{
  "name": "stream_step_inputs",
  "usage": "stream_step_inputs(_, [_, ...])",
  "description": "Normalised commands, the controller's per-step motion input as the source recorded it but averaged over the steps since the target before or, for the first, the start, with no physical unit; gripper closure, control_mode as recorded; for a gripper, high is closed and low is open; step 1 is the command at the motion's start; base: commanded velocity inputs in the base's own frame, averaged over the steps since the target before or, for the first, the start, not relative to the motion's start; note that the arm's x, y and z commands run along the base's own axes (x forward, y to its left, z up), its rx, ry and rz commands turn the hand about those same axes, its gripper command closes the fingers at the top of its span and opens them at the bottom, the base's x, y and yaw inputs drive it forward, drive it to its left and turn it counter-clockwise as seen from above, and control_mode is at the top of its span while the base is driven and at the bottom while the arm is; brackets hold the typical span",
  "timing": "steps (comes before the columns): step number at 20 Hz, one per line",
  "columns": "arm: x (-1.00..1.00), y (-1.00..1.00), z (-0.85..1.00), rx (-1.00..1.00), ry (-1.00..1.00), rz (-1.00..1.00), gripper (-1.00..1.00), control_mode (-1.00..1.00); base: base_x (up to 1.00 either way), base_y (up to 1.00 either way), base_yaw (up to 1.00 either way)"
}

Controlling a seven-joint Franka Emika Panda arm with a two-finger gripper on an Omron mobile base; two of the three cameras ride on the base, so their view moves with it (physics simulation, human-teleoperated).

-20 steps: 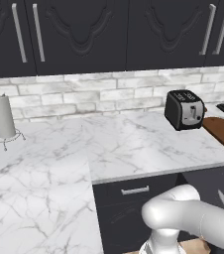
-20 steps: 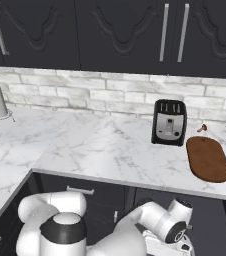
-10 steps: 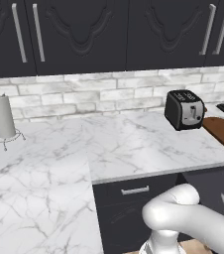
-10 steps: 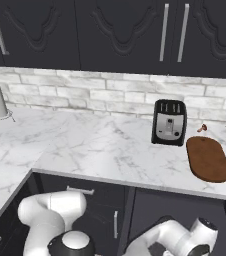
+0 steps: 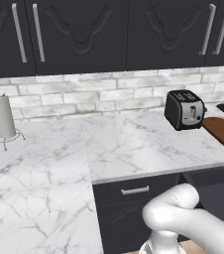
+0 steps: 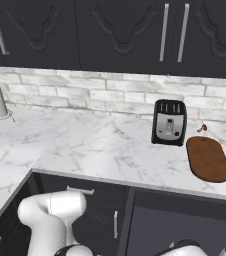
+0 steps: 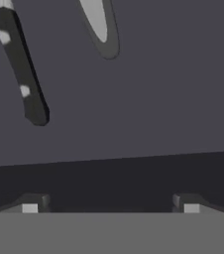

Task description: Open the drawer on the right and place the cutting tools on the cutting board.

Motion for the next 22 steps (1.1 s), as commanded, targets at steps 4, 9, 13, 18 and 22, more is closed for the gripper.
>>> stream_step_inputs(4, [-0.03,0.11,0.0,0.0,-0.04,-0.01,-1.0,-1.0,0.0,0.0,0.0])
stream_step_inputs(9, [0.1,0.63,0.0,0.0,-0.15,0.0,-1.0,-1.0,0.0,0.0,0.0])
stream_step_inputs(13, [0.17,0.76,0.0,0.0,-0.13,0.0,-1.0,-1.0,0.0,0.0,0.0])
stream_step_inputs(18, [0.22,0.67,0.0,0.0,-0.09,0.0,-1.0,-1.0,0.0,0.0,0.0])
stream_step_inputs(22, [0.24,0.51,0.0,-0.01,-0.07,0.0,-1.0,-1.0,0.0,0.0,0.0])
